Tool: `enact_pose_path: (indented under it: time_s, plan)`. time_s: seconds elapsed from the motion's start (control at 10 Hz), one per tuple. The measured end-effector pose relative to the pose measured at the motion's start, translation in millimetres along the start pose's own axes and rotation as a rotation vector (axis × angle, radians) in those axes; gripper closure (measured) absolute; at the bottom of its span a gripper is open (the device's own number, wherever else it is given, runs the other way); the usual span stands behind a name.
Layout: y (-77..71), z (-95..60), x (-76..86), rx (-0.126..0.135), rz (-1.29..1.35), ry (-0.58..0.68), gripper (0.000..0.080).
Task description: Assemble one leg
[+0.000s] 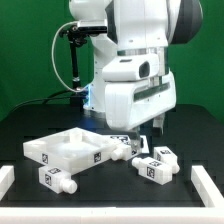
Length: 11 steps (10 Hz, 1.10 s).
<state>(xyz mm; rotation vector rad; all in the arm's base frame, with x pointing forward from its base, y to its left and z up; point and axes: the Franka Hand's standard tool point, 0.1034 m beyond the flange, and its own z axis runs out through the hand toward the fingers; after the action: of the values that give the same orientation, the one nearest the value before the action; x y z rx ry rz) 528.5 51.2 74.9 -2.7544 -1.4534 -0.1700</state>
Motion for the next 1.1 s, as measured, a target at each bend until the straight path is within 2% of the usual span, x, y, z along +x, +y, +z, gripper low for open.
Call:
enact_pose_path:
  time_s: [0.4, 0.6, 0.8, 0.9, 1.1]
  plan:
    - [-0.1, 1.4, -3.4, 0.005, 0.006, -0.004, 0.0150]
    - [-18.6, 21.6, -24.8, 0.016, 0.028, -0.020, 0.0150]
    - [-26.5, 39.1, -36.2, 0.021, 0.031, -0.023, 0.0150]
    - [-29.7, 45.7, -37.4, 0.026, 0.037, -0.025, 0.0150]
    - [-34.7, 55.2, -28.9, 0.034, 0.050, -0.022, 0.0150]
